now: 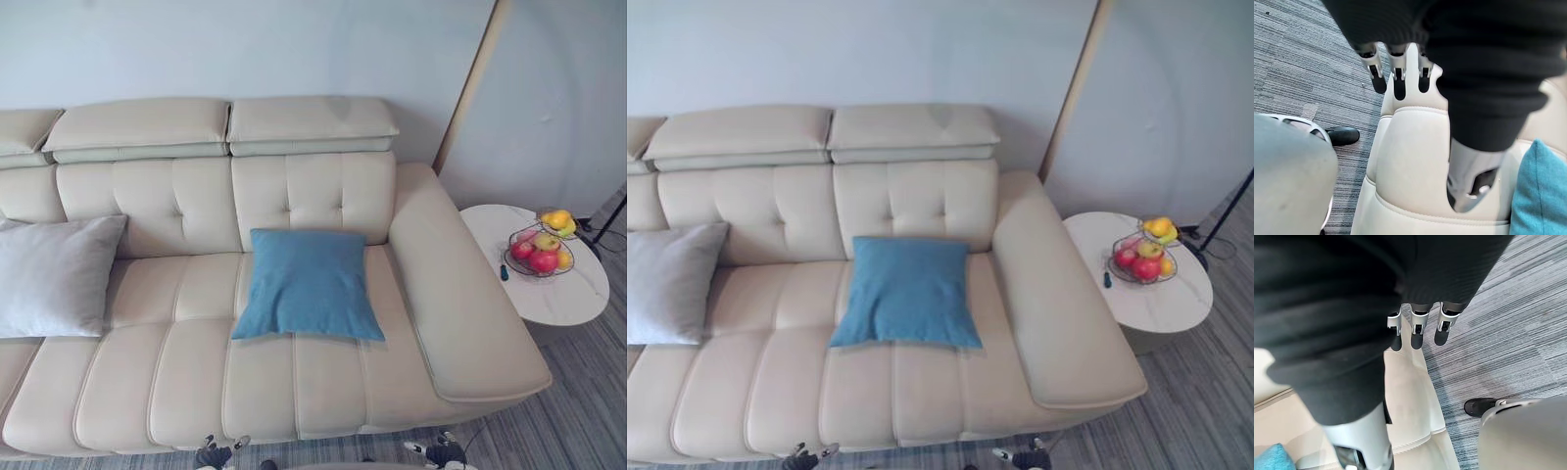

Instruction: Pick up cushions and gather them together orderly.

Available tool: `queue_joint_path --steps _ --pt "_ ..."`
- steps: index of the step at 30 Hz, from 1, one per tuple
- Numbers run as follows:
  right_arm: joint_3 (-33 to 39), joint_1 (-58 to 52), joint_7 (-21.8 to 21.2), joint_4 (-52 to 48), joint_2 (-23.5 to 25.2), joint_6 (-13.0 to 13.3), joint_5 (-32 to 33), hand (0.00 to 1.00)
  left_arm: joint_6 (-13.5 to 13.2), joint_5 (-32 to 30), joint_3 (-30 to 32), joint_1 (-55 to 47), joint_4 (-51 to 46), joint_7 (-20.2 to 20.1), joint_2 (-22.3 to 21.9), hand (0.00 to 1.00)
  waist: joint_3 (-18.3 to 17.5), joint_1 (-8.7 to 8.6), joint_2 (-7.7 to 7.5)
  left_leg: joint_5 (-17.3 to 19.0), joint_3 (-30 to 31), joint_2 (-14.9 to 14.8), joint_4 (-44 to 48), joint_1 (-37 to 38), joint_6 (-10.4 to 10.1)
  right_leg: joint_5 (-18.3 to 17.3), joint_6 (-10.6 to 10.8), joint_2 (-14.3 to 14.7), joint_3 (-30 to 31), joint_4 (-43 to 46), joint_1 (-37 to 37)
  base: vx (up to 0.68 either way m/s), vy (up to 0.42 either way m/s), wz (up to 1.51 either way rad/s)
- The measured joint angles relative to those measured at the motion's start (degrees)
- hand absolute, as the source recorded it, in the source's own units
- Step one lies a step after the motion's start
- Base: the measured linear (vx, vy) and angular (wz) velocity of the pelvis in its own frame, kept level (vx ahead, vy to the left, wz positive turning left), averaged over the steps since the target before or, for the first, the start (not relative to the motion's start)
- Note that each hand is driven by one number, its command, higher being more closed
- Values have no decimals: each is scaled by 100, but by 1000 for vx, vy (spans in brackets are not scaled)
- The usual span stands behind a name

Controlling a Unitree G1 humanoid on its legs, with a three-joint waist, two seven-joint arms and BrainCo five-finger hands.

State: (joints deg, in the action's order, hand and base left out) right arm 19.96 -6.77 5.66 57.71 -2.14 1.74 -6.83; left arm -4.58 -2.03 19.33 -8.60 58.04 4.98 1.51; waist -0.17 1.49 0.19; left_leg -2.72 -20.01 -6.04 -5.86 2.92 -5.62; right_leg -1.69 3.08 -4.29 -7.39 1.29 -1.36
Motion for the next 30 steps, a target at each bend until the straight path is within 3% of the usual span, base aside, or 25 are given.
queue_joint_path --steps 3,4,21,23,26,29,30 --pt "39 66 0 111 -29 -21 5 0 0 -18 -2 2 15 1 1 0 2 -6 4 27 8 39 -2 82 18 14 16 -31 0 -69 112 10 11 0" --pt "207 332 4 421 -42 -78 21 0 1 -119 -126 64 229 10 154 0 172 -62 18 184 156 191 -9 248 57 -14 103 -156 -2 -189 343 0 0 0" --pt "193 364 2 414 -28 -229 346 0 63 -115 -125 66 229 51 156 0 220 -38 20 295 -75 174 -2 309 9 11 106 -120 197 -262 312 1 0 -7" --pt "134 448 7 381 -26 -230 344 0 111 -115 -124 119 229 52 155 0 259 -8 11 324 -297 161 0 325 15 73 102 -95 370 -239 190 -12 4 -65" --pt "-182 699 48 96 -2 -222 298 0 129 -117 -134 389 229 74 151 0 609 35 -22 458 -714 113 262 207 62 209 86 -54 750 30 -187 -81 4 -83" --pt "-518 835 132 -308 17 -230 233 0 131 -120 -361 854 199 131 125 0 766 59 -85 733 -1100 -87 1069 -397 227 694 191 16 809 371 -876 -164 -9 -71" --pt "-572 867 162 -410 18 -223 234 0 134 -120 -349 959 131 137 51 0 785 103 -34 755 -1154 -272 1212 -509 313 879 256 49 809 289 -935 -124 -3 -68"
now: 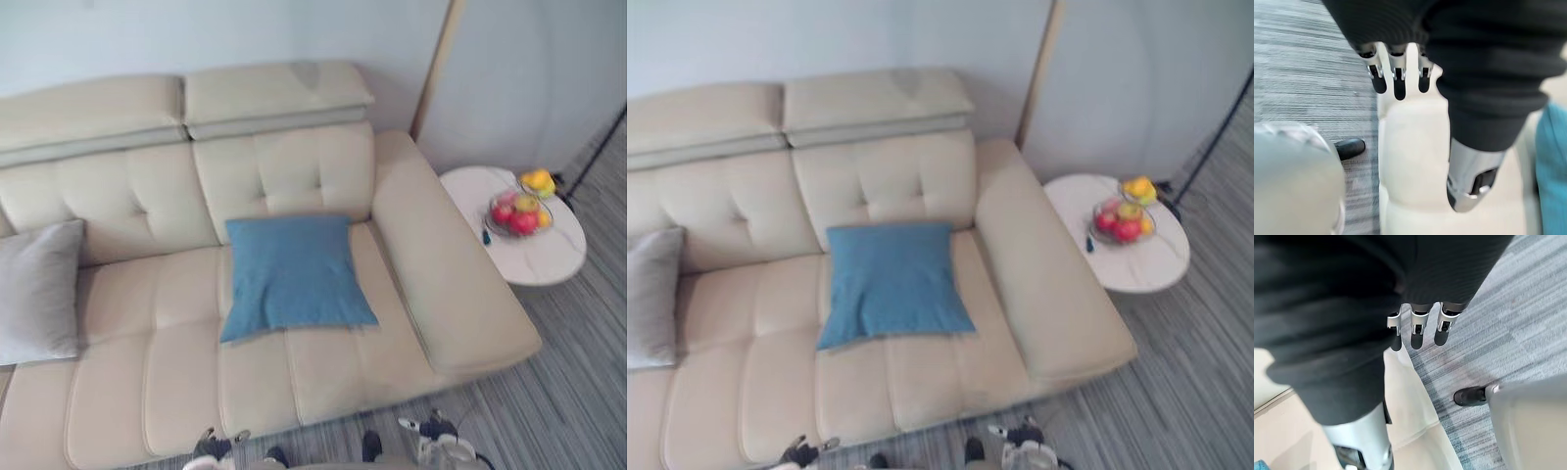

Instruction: Pick up cushions and gather them together orderly.

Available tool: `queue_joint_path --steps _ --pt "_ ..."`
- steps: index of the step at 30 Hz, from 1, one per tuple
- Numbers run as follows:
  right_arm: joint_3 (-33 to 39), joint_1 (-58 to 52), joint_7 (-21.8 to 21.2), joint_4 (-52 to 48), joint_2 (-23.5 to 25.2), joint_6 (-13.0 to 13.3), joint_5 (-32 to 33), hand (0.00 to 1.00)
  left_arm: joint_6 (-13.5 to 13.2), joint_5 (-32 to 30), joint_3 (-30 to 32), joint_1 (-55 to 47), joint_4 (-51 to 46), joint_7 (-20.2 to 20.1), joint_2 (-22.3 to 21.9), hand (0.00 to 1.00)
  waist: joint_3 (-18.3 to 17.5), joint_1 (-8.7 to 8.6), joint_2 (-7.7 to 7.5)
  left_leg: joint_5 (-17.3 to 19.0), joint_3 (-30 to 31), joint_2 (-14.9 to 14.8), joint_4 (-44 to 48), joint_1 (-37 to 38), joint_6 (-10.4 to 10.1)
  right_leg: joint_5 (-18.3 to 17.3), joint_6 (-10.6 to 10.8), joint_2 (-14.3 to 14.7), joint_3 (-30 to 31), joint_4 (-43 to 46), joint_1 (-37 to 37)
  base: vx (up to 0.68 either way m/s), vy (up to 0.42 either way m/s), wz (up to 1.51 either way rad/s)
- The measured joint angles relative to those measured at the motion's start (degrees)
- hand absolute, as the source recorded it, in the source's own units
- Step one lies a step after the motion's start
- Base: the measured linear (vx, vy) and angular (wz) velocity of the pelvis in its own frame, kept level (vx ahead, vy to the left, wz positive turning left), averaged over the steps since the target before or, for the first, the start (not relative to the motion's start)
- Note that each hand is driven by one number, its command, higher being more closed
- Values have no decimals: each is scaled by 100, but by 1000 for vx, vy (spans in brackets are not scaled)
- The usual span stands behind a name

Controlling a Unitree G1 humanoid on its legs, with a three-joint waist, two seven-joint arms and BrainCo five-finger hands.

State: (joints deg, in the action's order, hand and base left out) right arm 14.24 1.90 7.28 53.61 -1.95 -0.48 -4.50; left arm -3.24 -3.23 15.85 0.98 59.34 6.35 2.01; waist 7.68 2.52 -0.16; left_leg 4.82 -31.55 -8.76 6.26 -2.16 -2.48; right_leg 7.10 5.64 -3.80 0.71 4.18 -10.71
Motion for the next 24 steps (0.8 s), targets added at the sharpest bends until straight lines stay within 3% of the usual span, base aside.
queue_joint_path --steps 1,2,3,4,7,8,9,10,12,14,17,18,19,20,22,23,24 --pt "3 58 13 -87 15 -1 2 0 -12 0 13 45 -64 6 -48 0 45 23 67 36 -28 -84 34 23 13 -95 -47 32 -87 210 -24 -120 -8 -40" --pt "-1 34 35 -125 65 5 2 0 -25 0 0 116 -155 5 -64 0 48 -23 26 42 -72 -90 99 16 23 -717 -242 -114 -409 1220 -215 -65 -14 -3" --pt "-57 -38 49 -110 123 1 2 0 -28 0 -36 132 -295 6 -73 0 55 -40 7 46 -54 -84 221 18 31 -1267 -254 -379 -653 2366 -245 -114 -74 16" --pt "-137 -94 43 -98 195 5 1 0 -26 0 -54 108 -318 7 -59 0 3 -42 -68 47 -21 -84 290 -2 31 -1512 -201 -610 -722 3206 -176 -88 -100 20" --pt "-215 -128 28 -50 258 17 -6 0 -15 3 -70 -34 -332 14 65 0 -136 -35 -260 30 55 -114 640 -268 7 -1646 -18 -1095 -641 4033 134 -117 -197 11" --pt "-213 -43 31 -1 204 19 -20 0 -10 12 -55 -121 -330 42 69 0 -202 -1 -338 5 76 -239 947 -477 -24 -1847 262 -1129 -542 3672 354 -175 -337 -2" --pt "-211 5 32 5 171 18 -30 0 -9 15 -35 -116 -328 56 64 0 -191 7 -308 -17 92 -299 1019 -536 -45 -1927 292 -1019 -569 3484 415 -224 -329 -28" --pt "-215 64 48 6 76 18 -69 0 7 68 28 -243 -299 87 -96 0 -244 97 -45 -142 118 -499 996 -637 -121 -2029 284 -726 -632 2880 607 -181 -197 -38" --pt "-216 109 119 26 -79 17 -121 0 19 196 -39 -385 -268 104 -208 0 -259 98 115 -553 166 -612 660 -645 -196 -2186 210 -464 -758 2042 954 -220 -236 -25" --pt "-216 137 175 168 -214 5 -140 0 25 231 -247 -388 -226 97 -245 0 -228 66 254 -773 264 -692 495 -653 -303 -2214 176 -314 -853 1758 1032 -247 -247 3" --pt "-211 138 195 242 -286 -4 -191 0 21 231 -366 -413 -231 107 -249 0 -227 31 342 -1351 601 -660 62 -572 -470 -2209 87 -214 -881 1745 959 -205 -194 1" --pt "-204 131 212 241 -252 -3 -191 0 16 230 -405 -388 -241 102 -204 0 -168 -12 234 -1507 986 -601 4 -596 -563 -2198 -15 -263 -909 1725 917 -135 -175 -29" --pt "-146 123 223 241 -167 0 -210 0 11 230 -355 -351 -295 105 -182 0 -149 30 156 -1010 1631 -495 552 -709 -565 -2274 -258 -374 -945 1645 813 -135 -175 -44" --pt "-111 136 232 236 -157 -1 -215 0 12 230 -324 -351 -295 102 -187 0 -149 37 157 -813 1742 -471 737 -740 -585 -2286 -278 -397 -946 1621 764 -149 -52 -93" --pt "-86 73 245 78 -124 1 -220 0 21 230 -169 -343 -293 102 -270 0 -137 -9 190 302 2128 -350 1982 -711 -561 -2159 -242 -433 -669 1638 571 -213 169 -91" --pt "-82 11 247 79 -113 -2 -222 0 19 229 -151 -363 -294 102 -286 0 -135 -23 187 452 2148 -329 2138 -660 -554 -2136 -215 -432 -624 1638 554 -238 274 -58" --pt "-70 -172 258 88 -66 -28 -226 0 13 230 -144 -365 -314 93 -326 0 -138 -46 183 822 2225 -268 2453 -561 -536 -2092 -148 -424 -512 1662 491 -217 265 -47"
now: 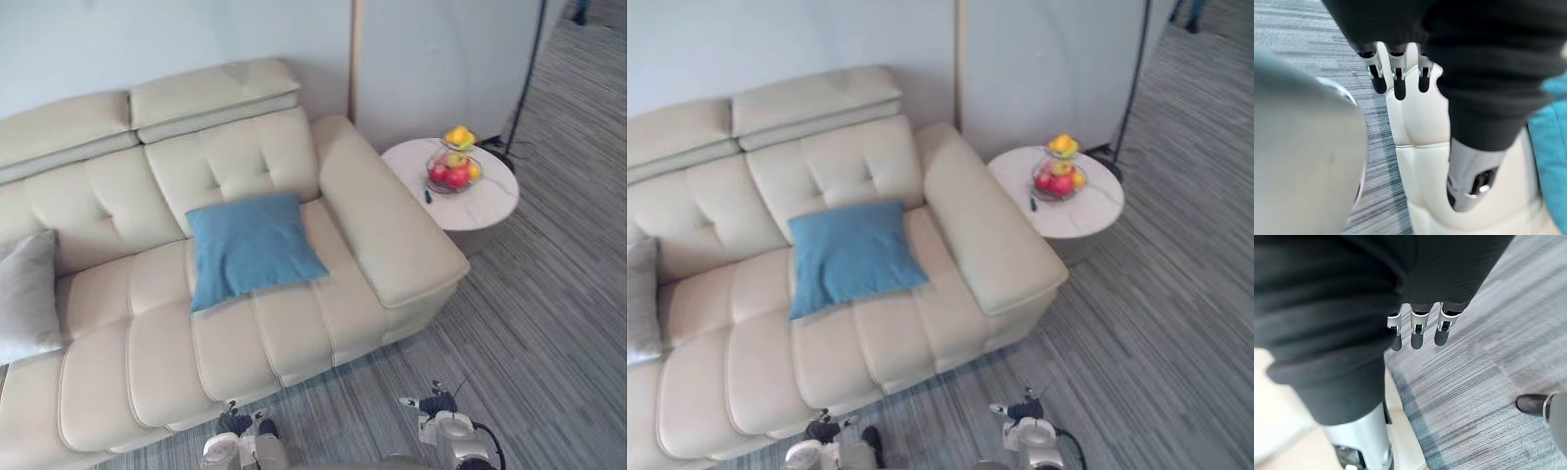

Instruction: Pick up cushions and gather them together orderly.

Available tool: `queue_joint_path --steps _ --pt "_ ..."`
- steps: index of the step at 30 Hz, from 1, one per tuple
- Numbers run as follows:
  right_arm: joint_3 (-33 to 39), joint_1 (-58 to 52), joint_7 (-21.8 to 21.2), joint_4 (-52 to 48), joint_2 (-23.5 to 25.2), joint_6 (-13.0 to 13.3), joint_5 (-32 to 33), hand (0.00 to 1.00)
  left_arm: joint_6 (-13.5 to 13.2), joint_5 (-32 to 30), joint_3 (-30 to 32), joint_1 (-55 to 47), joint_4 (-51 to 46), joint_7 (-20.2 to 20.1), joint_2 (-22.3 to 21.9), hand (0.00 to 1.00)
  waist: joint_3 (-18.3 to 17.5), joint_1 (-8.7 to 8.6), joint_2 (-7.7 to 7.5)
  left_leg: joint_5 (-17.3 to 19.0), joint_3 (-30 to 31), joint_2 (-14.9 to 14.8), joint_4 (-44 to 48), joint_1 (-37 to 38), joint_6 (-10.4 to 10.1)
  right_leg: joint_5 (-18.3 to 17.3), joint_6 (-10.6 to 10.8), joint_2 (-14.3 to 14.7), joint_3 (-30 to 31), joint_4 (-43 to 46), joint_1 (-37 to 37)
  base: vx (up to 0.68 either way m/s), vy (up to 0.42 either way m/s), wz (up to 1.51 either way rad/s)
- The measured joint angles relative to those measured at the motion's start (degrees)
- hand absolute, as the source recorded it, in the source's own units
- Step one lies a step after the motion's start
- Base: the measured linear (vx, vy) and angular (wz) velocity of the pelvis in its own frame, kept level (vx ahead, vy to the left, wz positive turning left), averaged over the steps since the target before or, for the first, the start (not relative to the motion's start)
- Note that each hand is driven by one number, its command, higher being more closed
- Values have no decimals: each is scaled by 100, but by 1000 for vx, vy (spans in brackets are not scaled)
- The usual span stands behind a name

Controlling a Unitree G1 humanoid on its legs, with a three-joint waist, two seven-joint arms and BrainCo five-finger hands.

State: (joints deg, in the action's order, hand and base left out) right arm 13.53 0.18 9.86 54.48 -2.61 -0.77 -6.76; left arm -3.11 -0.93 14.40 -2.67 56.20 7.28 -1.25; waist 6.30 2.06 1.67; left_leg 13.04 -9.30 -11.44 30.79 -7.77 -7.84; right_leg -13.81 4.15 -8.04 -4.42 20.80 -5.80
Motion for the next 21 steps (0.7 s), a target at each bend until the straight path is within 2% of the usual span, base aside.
queue_joint_path --steps 1,2,3,4,5,7,8,11,12,13,14,15,17,19,21 --pt "20 -101 1 10 54 -48 -1 0 -3 2 22 -10 -49 -2 -47 0 -21 -21 38 255 86 33 -69 28 -22 26 60 88 147 -4 -114 -234 266 -52" --pt "42 -114 -3 14 56 -61 1 0 -4 2 26 -18 -65 -3 -89 0 -49 -23 66 363 82 45 -222 98 -50 40 66 117 216 -11 -170 -180 202 -57" --pt "105 -120 -14 36 191 -89 -1 0 3 5 57 -11 -106 -12 -50 0 -41 -61 -20 519 -11 145 -577 170 25 109 98 48 334 -55 -285 -204 214 -64" --pt "198 -153 -32 21 362 -100 -1 0 1 3 79 -26 -115 1 56 0 -107 -109 -217 403 -230 320 -977 218 123 317 104 -55 435 -264 -351 -195 222 -70" --pt "202 -173 -32 19 420 -102 0 0 5 2 152 -49 -112 7 66 0 -164 -143 -308 316 -273 452 -1107 227 191 441 87 -55 470 -439 -318 -161 200 -56" --pt "202 -185 -30 20 436 -101 4 0 6 0 148 -31 -91 6 38 0 -168 -172 -290 309 -377 478 -1125 233 206 635 119 -71 555 -657 -303 -49 136 -45" --pt "200 -178 -34 13 447 -94 11 0 7 -2 152 -25 -33 6 27 0 -199 -170 -262 262 -658 484 -1261 332 268 855 175 -37 746 -816 -314 -6 129 -69" --pt "188 -102 -40 15 475 -91 15 0 11 -1 203 -18 75 9 17 0 -204 -158 -184 185 -1165 381 -1413 495 287 1132 168 66 807 -907 -478 29 54 -96" --pt "149 -20 -43 18 491 -89 17 0 16 0 209 -26 86 11 4 0 -197 -154 -152 144 -1480 276 -1469 566 283 1310 88 147 591 -906 -634 91 22 -144" --pt "142 -3 -49 25 497 -87 19 0 24 2 241 -26 88 9 -21 0 -176 -164 -28 113 -1885 120 -1514 618 292 1423 -167 185 -75 -891 -828 145 8 -162" --pt "140 60 -53 28 497 -86 18 0 28 2 268 -31 85 9 -39 0 -208 -132 -63 90 -2144 75 -1580 698 264 1350 -369 99 -817 -781 -946 173 -14 -188" --pt "158 55 -54 35 485 -77 16 0 82 3 270 -42 88 11 -33 0 -185 -127 -24 73 -2586 58 -1676 891 234 1125 -684 -19 -2014 -686 -997 153 -38 -157" --pt "202 69 -53 16 450 -65 26 0 106 3 270 -28 99 9 -37 0 -167 -148 31 19 -2864 10 -1800 1160 143 1095 -735 12 -2523 -665 -904 173 -117 -146" --pt "235 46 -51 44 335 -27 25 0 102 -1 261 56 185 -14 -19 0 -179 -171 138 -42 -2958 -8 -1938 1515 45 900 -822 262 -2247 -530 -886 221 -168 -124" --pt "352 20 -51 77 283 -24 40 0 96 -7 250 130 191 -36 -20 0 -167 -194 127 -48 -2913 -198 -1406 1526 33 707 -826 375 -2030 -421 -856 207 -169 -69"
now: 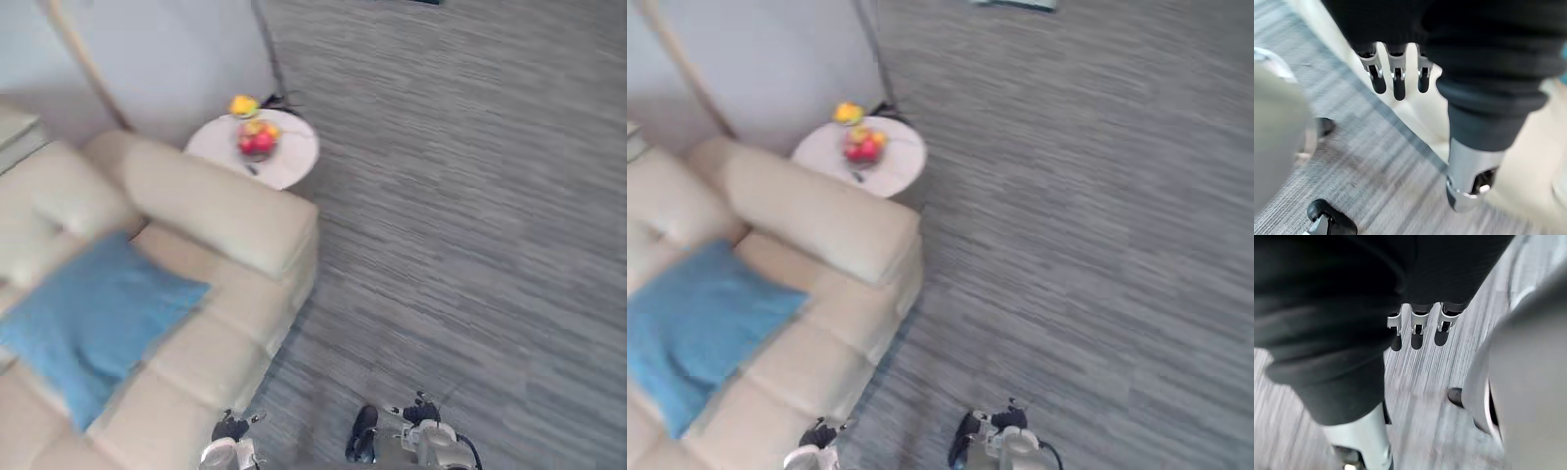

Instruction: Pick up cushions and gather them together orderly.

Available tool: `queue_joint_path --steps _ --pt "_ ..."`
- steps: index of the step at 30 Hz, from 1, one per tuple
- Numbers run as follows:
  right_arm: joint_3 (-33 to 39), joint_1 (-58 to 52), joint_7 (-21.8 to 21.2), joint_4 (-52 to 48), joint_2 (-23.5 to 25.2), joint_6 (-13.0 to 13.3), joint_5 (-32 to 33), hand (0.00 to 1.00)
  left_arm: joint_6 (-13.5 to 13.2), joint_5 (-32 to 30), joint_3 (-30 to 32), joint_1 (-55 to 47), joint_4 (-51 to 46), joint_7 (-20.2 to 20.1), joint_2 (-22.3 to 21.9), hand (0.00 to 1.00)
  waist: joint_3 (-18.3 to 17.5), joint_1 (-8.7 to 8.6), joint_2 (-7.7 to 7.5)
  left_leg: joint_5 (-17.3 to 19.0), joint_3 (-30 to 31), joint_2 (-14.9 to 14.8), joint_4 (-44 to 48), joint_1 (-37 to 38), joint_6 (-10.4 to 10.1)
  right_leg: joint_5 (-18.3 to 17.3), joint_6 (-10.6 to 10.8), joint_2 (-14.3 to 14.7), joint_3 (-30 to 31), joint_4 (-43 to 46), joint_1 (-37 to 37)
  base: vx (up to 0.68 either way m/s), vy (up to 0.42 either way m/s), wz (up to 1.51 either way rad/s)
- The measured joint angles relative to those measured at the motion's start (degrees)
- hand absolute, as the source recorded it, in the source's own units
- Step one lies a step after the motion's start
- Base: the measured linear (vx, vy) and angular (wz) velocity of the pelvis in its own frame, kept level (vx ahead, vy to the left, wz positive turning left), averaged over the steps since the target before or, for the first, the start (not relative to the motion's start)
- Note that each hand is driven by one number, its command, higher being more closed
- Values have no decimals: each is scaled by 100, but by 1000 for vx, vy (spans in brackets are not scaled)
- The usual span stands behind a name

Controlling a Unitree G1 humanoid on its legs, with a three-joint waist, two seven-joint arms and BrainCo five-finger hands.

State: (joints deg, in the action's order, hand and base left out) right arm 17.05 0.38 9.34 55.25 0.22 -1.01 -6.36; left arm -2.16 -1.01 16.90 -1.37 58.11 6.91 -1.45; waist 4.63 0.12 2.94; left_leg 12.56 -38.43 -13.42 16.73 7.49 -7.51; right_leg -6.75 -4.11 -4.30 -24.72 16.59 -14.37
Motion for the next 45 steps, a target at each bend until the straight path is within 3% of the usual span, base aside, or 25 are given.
queue_joint_path --steps 2,3,4,5,8,12,14,15,18,19,21,22,25,27,28,29,31,33,34,35,37,41,43,44,45 --pt "44 -111 13 -4 -25 0 16 0 7 -6 92 8 4 -52 -67 0 64 -25 12 -159 418 -534 1720 -405 286 -142 -35 190 244 -3 284 257 -212 -68" --pt "37 -139 24 -5 -58 -6 24 0 8 -5 232 -40 -2 -68 -130 0 183 39 -18 -369 750 -806 2748 -716 777 -246 -85 314 523 -49 499 181 -82 -119" --pt "17 -121 57 -30 -75 -7 61 0 -16 1 354 -87 -60 -82 -138 0 218 75 44 -3 1359 -853 3704 -1273 646 -420 -200 467 898 -21 668 161 -27 -125" --pt "6 -110 58 -27 -70 -9 87 0 -17 2 368 -112 -61 -82 -127 0 218 83 43 96 1473 -780 3777 -1410 553 -439 -210 492 999 -15 696 170 27 -137" --pt "6 -123 63 -14 -43 -28 187 0 -24 33 456 -215 -161 -74 -141 0 242 267 17 428 2130 -195 3032 -2068 515 -506 -182 617 1905 -29 893 243 82 -148" --pt "-167 11 88 -11 -14 -52 183 0 -124 64 515 -210 -233 -50 -225 0 240 408 44 320 3656 622 1183 -2498 414 -649 40 747 3108 -21 938 252 243 -160" --pt "-181 17 92 2 1 -54 183 0 -124 88 577 -216 -217 -46 -284 0 216 490 105 -67 4076 673 821 -2366 240 -775 211 902 3527 109 923 343 342 -151" --pt "-197 -33 89 34 134 -57 182 0 -123 113 610 -229 -225 -47 -195 0 140 544 -25 3 3735 712 841 -2217 294 -853 342 820 3811 171 945 349 335 -126" --pt "-231 -91 70 44 341 -59 177 0 -101 113 583 -209 -205 -46 -33 0 39 601 -300 239 3113 725 844 -1963 430 -872 479 560 3780 328 920 341 271 -106" --pt "-217 -100 73 23 341 -57 177 0 -78 113 549 -201 -160 -43 -18 0 40 587 -306 328 2885 726 796 -1787 488 -906 554 491 3628 574 863 287 216 -101" --pt "-208 -96 71 -34 342 -42 178 0 -25 112 316 -167 -122 -29 7 0 53 586 -279 436 2439 730 594 -1384 579 -859 1092 205 2732 1570 337 281 183 -95" --pt "-195 -48 69 -32 342 -44 178 0 -3 112 185 -148 -117 -23 26 0 67 583 -253 436 2332 729 504 -1261 579 -845 1135 42 2300 1854 174 243 121 -70" --pt "-151 62 70 12 313 -35 179 0 13 107 -257 -6 15 20 82 0 144 501 -108 433 1860 586 26 -718 574 -983 739 -707 -25 2101 -51 283 14 -69" --pt "-152 223 70 233 290 -29 179 0 20 100 -403 43 128 16 159 0 172 472 -85 425 1642 464 -171 -434 560 -908 513 -848 -1063 1747 -106 281 -89 -85" --pt "-151 252 71 305 287 -29 179 0 22 95 -567 60 189 8 286 0 182 449 -202 421 1568 521 -252 -280 553 -580 276 -775 -1263 1145 -159 325 -161 -75" --pt "-151 235 73 317 288 -26 179 0 25 68 -580 71 220 -7 372 0 189 425 -374 428 1562 639 -260 -202 541 -138 -30 -732 -1150 687 -134 348 -167 -70" --pt "-45 264 83 442 13 -5 187 0 39 -51 -579 124 331 -50 298 0 232 337 -141 365 1769 412 -109 -124 294 -270 -63 -412 -1076 562 52 401 -187 -62" --pt "134 222 112 430 -141 -4 221 0 38 -142 -536 238 323 -79 190 0 339 271 30 307 1887 65 998 -384 208 -304 -98 -44 -921 263 318 409 -193 -57" --pt "135 175 143 421 -164 -5 255 0 40 -175 -448 256 317 -92 148 0 403 274 90 143 1969 -139 1809 -559 225 -357 -130 109 -854 147 550 280 -103 -55" --pt "125 142 200 366 -160 15 303 0 43 -213 -346 232 289 -101 93 0 459 296 143 -426 2282 -372 3065 -962 739 -458 -130 271 -696 52 901 322 -77 -84" --pt "89 102 268 232 -64 25 438 0 30 -226 -309 169 11 -100 92 0 557 369 61 34 2738 -391 4448 -1663 704 -691 -155 365 -281 33 1363 335 -22 -99" --pt "86 132 301 183 160 13 529 0 17 -219 -325 129 -293 -86 60 0 575 498 1 427 3105 205 3021 -2667 708 -854 12 320 641 -161 1746 299 100 -114" --pt "91 90 303 186 193 0 528 0 7 -219 -336 117 -336 -79 24 0 560 561 17 149 3432 587 1354 -2725 503 -1035 232 254 1027 -185 1841 374 251 -106" --pt "90 72 306 193 178 -5 529 0 -4 -216 -342 89 -341 -88 21 0 534 606 17 -344 3521 653 983 -2694 409 -1126 336 244 1215 -162 1869 402 246 -94" --pt "69 59 299 199 244 -19 531 0 -25 -165 -360 61 -343 -86 81 0 437 652 -129 -372 3386 792 952 -2548 486 -1181 448 138 1531 -265 1964 448 222 -78"
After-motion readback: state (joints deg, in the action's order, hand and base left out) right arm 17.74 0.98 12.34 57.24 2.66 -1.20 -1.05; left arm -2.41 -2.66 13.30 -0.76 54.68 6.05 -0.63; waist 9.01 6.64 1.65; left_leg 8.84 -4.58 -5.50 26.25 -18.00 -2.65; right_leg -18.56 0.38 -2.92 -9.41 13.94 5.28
